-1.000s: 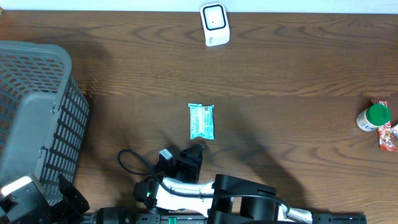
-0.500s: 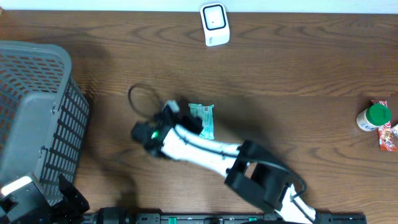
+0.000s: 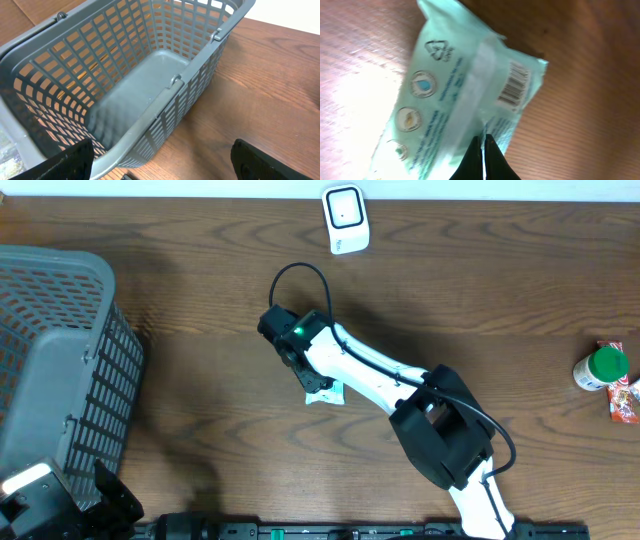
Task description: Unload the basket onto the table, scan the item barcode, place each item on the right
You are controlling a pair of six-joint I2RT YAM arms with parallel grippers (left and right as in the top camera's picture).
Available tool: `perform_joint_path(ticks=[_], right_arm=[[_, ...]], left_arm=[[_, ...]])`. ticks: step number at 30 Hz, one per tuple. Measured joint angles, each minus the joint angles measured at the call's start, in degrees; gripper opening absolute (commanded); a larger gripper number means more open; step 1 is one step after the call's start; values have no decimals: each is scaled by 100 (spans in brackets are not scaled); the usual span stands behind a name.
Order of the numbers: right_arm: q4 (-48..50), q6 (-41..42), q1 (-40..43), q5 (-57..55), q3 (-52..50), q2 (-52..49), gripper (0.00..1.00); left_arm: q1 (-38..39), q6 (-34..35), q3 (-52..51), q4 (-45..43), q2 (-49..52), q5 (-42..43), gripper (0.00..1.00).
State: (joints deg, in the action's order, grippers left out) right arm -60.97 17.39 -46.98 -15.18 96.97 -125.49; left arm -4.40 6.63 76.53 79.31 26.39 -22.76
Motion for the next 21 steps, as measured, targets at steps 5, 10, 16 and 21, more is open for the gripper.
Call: perform_joint_path(ticks=[5, 10, 16, 21], right_arm=[[83, -7, 52, 407, 7, 120, 2], [286, -9, 63, 691, -7, 146, 2], [1130, 142, 52, 979, -704, 317, 2], [861, 304, 52, 1187, -973, 509, 1]], left_arm=[[0, 2, 0, 0, 0, 0, 88], [0, 2, 0, 0, 0, 0, 88], [0, 2, -2, 0, 0, 0, 88], [0, 2, 0, 0, 0, 0, 88]])
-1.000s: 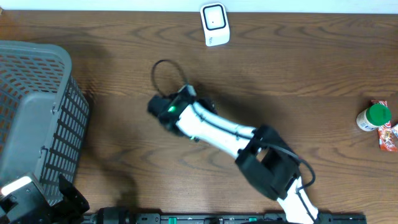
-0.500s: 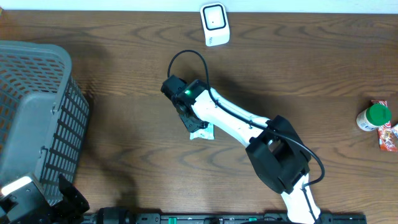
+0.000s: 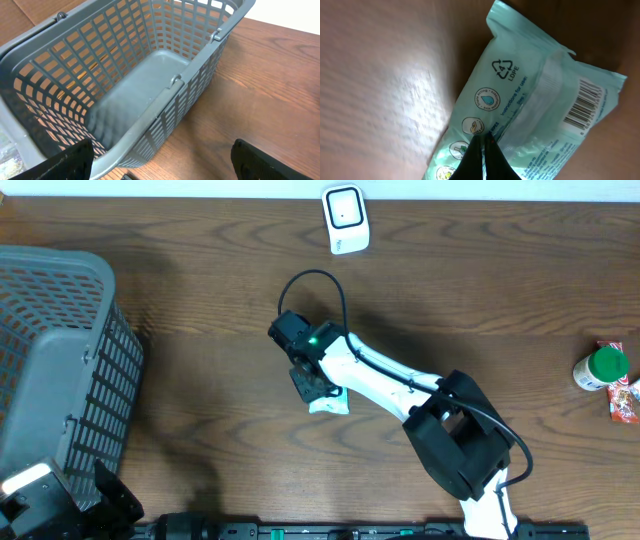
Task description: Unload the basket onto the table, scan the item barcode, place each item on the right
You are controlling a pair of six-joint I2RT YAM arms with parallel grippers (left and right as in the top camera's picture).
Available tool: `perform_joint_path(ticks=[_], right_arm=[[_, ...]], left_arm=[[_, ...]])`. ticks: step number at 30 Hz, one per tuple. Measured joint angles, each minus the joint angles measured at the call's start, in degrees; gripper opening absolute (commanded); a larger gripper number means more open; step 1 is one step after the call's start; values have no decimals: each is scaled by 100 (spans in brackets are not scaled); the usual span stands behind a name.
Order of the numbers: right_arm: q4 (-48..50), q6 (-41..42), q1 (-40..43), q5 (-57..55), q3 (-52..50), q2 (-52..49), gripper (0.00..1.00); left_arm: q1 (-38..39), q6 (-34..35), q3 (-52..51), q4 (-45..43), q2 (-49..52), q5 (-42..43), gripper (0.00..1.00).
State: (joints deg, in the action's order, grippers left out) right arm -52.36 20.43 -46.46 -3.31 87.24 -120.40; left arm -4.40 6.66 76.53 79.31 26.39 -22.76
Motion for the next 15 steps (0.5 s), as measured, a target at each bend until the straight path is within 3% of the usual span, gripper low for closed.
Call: perform_joint_path(ticks=[6, 15], right_arm=[[-658, -85, 0, 186, 151, 13, 1], [-833, 72, 17, 96, 761, 264, 1]], left_arm=[[0, -2, 0, -2, 0, 0, 88], [0, -2, 0, 0, 0, 0, 88]])
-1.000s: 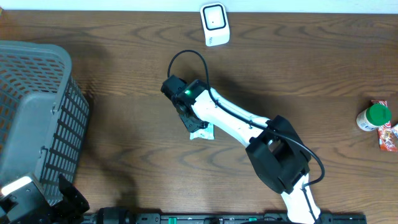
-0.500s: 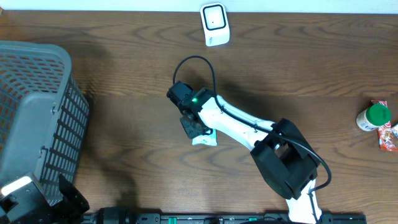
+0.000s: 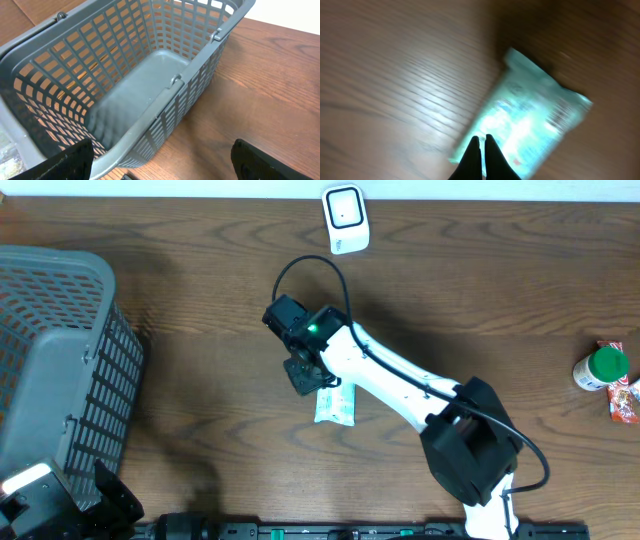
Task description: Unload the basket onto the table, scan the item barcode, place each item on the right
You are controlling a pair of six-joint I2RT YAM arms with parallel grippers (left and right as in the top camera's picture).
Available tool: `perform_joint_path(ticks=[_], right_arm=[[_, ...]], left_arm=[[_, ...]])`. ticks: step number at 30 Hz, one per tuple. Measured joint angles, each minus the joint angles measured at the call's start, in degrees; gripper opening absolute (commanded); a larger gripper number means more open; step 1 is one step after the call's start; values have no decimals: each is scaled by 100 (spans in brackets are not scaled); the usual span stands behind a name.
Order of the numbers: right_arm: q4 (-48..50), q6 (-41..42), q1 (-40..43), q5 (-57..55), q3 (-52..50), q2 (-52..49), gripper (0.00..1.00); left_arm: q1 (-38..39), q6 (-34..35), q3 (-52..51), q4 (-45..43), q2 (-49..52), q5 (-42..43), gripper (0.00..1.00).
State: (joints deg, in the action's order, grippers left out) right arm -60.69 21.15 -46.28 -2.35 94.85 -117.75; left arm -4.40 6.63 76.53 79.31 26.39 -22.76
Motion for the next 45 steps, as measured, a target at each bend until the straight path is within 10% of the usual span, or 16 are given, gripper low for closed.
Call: perform_joint_path(ticks=[7, 21, 33, 45], right_arm=[[-935, 870, 273, -778, -15, 28, 1], [588, 1213, 664, -866, -1200, 26, 1], [2527, -903, 734, 350, -1279, 26, 1], [1375, -1517, 748, 1873, -343, 122, 1]], left_arm=[[0, 0, 0, 0, 0, 0, 88], [0, 0, 0, -2, 0, -2, 88], [0, 2, 0, 0, 0, -2, 88], [0, 2, 0, 0, 0, 0, 88]])
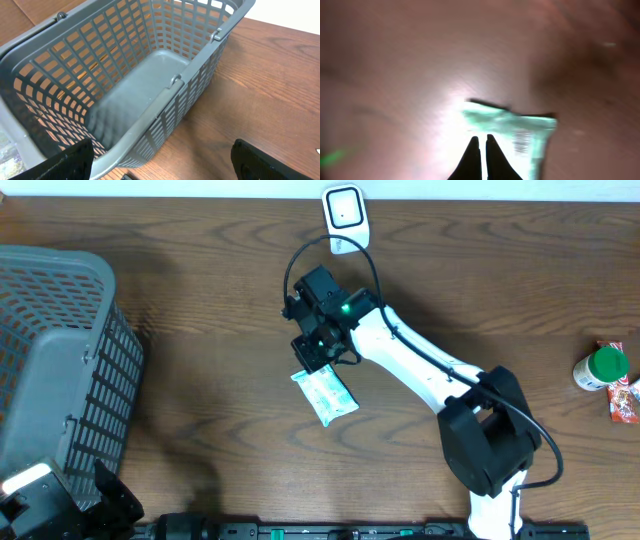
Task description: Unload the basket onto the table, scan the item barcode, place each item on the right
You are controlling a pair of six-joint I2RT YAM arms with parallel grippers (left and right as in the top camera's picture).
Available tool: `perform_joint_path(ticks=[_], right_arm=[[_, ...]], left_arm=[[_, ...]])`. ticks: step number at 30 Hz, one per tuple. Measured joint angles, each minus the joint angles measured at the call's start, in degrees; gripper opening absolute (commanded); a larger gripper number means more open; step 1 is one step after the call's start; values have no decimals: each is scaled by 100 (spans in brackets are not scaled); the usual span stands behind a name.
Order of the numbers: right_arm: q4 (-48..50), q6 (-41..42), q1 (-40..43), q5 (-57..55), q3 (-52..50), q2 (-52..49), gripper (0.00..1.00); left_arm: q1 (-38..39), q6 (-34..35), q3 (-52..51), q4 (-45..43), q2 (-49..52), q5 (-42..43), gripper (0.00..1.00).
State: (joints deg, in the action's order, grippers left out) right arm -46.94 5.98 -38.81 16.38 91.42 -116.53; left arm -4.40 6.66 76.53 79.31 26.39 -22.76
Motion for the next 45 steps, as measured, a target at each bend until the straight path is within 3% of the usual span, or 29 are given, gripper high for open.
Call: perform_joint_path(ticks=[5, 12, 23, 24, 25, 28, 30, 37, 45], right_arm=[[15, 229, -422, 286, -339, 11, 1], [-173, 743, -1176, -199, -883, -28, 1], [-1060, 2017, -826, -3021, -1095, -31, 1], [-1093, 2028, -745, -3136, -1078, -31, 4], [-1121, 2037, -686, -3182, -1060, -31, 13], [-1320, 2015, -520, -3027, -881, -22, 59], [-1394, 1991, -450, -2673, -734, 52, 99], [-1187, 1416, -33, -1414, -619, 837, 99], [-898, -1193, 1121, -304, -527, 638, 99]], left_arm=[[0, 0, 0, 0, 0, 0, 88], [0, 0, 0, 0, 0, 0, 88], [0, 0, 0, -2, 0, 0, 88], [0, -2, 0, 0, 0, 0, 88], [0, -2, 0, 0, 0, 0, 88], [0, -2, 0, 0, 0, 0, 88], [0, 0, 0, 0, 0, 0, 88], [0, 0, 0, 0, 0, 0, 88], [0, -2, 0, 0, 0, 0, 88]])
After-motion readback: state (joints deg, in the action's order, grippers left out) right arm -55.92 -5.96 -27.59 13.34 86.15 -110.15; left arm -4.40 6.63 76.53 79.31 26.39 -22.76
